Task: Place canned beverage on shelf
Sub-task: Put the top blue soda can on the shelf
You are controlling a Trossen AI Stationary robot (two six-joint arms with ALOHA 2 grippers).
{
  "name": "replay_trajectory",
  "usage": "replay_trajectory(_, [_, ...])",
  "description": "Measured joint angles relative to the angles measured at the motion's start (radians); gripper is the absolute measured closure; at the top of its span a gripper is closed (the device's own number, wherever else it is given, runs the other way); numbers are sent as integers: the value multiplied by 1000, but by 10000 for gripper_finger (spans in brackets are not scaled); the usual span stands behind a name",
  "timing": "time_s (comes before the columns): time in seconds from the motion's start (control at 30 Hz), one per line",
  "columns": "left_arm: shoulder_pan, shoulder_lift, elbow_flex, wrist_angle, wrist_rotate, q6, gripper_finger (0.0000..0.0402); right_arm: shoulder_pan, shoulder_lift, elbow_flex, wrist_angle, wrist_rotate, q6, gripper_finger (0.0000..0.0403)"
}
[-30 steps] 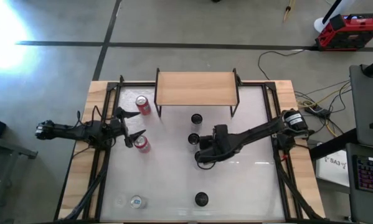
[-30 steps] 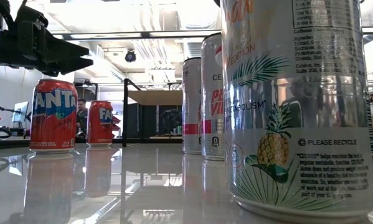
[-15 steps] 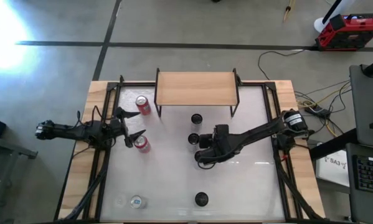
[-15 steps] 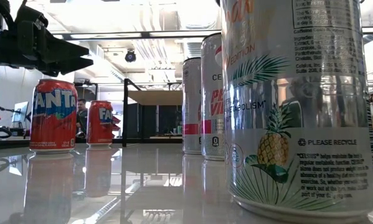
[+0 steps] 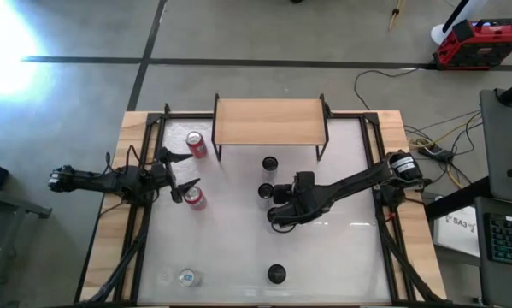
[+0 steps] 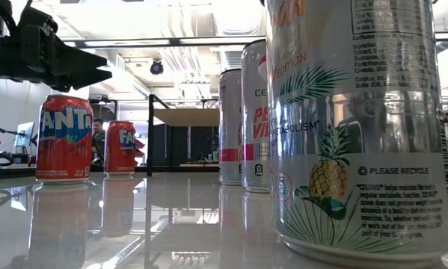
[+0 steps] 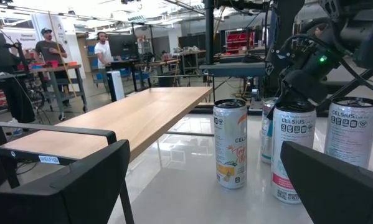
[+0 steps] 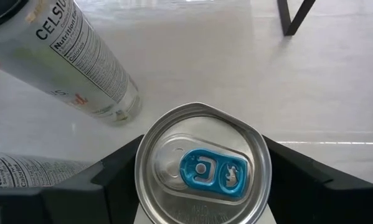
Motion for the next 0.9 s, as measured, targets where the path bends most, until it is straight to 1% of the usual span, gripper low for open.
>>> replay_trajectory(0.17, [0,0,0,0,0,0,2,0,2,40,-36,-11,-17,142])
replay_trajectory(0.43, [0,0,0,0,0,0,2,-3,2,168,-199,-4,-5,142])
replay_trajectory(0.63, [0,0,0,0,0,0,2,-20,0,294,-353,8,15,142])
replay_trajectory(0.9, [0,0,0,0,0,0,2,-94,-34,340,-348,9,-136,142])
